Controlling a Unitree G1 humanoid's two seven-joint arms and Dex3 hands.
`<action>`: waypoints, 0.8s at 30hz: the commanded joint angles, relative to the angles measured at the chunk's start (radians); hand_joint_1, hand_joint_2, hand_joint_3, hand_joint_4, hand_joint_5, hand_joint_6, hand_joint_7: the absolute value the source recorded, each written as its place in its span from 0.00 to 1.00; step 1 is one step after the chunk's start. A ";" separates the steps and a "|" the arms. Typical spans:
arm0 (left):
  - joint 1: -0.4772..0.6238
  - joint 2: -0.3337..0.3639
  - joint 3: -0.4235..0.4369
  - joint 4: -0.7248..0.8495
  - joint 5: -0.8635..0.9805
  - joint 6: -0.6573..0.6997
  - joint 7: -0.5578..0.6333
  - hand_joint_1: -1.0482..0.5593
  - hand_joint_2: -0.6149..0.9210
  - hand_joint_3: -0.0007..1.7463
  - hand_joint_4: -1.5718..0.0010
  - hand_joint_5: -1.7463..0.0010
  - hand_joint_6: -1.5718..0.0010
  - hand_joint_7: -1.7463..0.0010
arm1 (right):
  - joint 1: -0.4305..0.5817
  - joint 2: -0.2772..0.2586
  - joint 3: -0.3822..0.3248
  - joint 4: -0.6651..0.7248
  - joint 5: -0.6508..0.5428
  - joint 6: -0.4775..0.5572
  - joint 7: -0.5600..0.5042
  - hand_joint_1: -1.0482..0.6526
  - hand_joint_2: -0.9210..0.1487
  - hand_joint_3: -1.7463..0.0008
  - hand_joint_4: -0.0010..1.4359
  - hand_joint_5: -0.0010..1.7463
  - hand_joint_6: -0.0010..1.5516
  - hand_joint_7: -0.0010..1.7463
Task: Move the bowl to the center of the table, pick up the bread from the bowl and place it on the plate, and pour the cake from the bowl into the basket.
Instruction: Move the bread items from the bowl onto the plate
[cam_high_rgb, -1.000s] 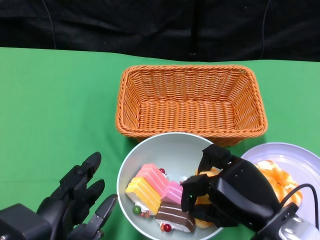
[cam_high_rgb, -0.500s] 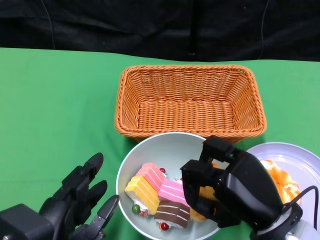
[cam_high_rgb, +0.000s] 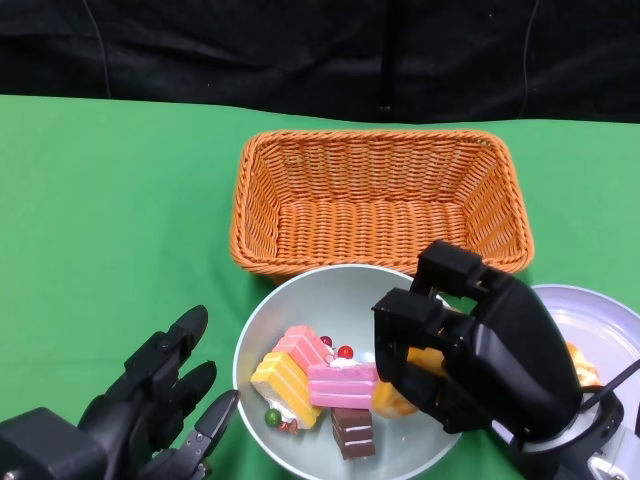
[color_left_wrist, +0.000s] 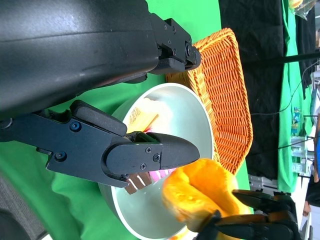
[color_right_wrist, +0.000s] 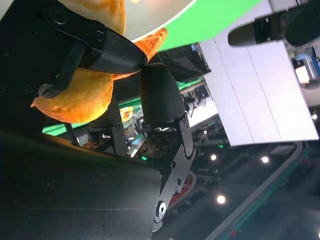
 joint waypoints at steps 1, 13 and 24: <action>0.011 0.008 0.008 -0.015 0.003 -0.007 -0.003 0.25 1.00 0.25 0.94 0.80 0.87 1.00 | 0.010 0.009 -0.022 -0.037 0.032 0.008 0.021 0.55 0.75 0.06 0.74 1.00 0.53 1.00; 0.008 0.007 0.008 -0.012 -0.002 -0.003 -0.004 0.25 1.00 0.25 0.94 0.80 0.87 1.00 | -0.007 0.017 -0.083 -0.100 0.077 -0.004 0.059 0.51 0.76 0.05 0.73 1.00 0.54 0.98; -0.002 0.007 0.013 0.004 -0.007 -0.007 -0.006 0.25 1.00 0.25 0.94 0.79 0.87 1.00 | 0.013 0.015 -0.159 -0.132 0.107 0.027 0.092 0.56 0.79 0.00 0.73 1.00 0.54 0.98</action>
